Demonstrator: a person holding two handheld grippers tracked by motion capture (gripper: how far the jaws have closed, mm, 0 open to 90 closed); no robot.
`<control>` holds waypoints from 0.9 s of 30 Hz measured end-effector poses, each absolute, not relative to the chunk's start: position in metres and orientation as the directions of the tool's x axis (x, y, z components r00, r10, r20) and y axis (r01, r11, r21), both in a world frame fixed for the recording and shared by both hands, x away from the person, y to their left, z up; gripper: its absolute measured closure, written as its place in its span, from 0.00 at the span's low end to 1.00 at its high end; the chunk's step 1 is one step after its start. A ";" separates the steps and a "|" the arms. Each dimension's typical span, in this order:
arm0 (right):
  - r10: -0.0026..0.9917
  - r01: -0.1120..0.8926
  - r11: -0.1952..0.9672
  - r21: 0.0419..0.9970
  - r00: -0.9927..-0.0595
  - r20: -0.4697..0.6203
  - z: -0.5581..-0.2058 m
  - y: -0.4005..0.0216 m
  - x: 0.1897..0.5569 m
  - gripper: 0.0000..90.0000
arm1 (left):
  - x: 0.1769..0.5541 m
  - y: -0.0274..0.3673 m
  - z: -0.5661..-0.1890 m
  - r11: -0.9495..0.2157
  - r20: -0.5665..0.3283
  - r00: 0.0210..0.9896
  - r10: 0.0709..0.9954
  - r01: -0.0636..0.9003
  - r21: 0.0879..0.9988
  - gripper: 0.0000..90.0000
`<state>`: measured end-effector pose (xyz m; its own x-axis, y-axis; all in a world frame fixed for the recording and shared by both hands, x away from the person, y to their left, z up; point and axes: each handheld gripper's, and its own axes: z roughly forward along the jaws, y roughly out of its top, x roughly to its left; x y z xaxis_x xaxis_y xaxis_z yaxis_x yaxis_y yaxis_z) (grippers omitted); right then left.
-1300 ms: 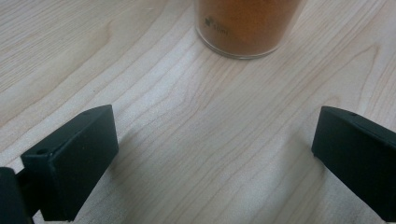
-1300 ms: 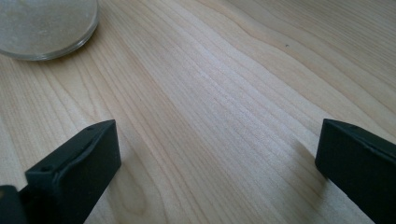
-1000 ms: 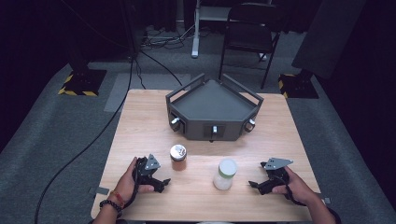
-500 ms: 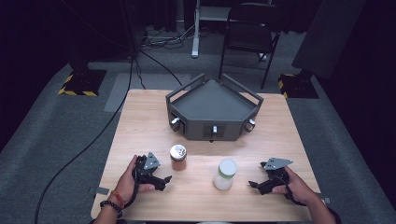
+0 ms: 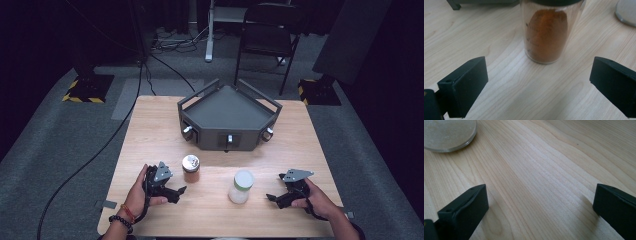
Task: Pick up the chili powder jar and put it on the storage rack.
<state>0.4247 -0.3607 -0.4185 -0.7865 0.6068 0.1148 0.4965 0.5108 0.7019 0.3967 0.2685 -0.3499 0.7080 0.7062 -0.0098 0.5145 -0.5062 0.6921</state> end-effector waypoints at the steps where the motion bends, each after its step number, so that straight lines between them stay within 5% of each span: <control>1: 0.607 0.496 0.511 0.702 -0.787 0.115 -0.419 -0.361 0.425 0.00 | 0.395 0.268 -0.350 -0.502 -0.004 0.705 0.709 0.509 0.700 0.01; 27: 0.606 0.496 0.511 0.702 -0.787 0.115 -0.419 -0.361 0.425 0.00 | 0.398 0.251 -0.354 -0.458 -0.018 0.711 0.703 0.472 0.754 0.01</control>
